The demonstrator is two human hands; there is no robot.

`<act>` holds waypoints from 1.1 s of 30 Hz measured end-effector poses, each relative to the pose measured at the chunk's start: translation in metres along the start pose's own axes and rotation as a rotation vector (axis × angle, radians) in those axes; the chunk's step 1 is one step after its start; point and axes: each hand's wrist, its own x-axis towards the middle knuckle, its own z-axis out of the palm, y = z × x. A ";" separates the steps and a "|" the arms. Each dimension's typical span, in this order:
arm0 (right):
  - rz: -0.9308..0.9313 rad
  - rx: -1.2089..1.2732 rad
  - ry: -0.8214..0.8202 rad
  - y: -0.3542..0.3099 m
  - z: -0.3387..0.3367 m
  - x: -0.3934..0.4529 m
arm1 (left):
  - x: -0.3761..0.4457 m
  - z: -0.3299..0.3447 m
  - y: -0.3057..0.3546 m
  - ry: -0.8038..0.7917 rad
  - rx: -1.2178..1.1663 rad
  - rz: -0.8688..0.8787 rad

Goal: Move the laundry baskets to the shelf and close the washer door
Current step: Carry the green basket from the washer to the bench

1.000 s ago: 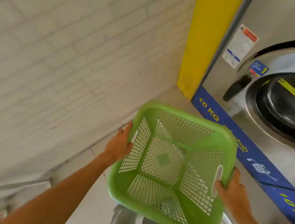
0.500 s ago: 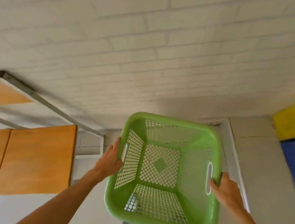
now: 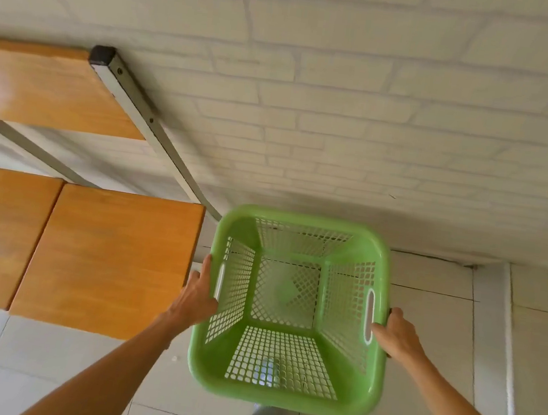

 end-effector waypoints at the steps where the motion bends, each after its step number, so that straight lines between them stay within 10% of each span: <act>1: 0.008 -0.017 -0.009 -0.005 0.004 0.003 | -0.002 -0.003 0.003 0.012 0.007 0.002; 18: 0.056 -0.069 0.030 -0.043 0.021 0.002 | 0.003 -0.032 0.010 -0.092 -0.017 -0.005; 33: -0.027 -0.054 0.226 -0.004 -0.093 -0.312 | -0.211 -0.147 0.210 -0.112 0.631 0.392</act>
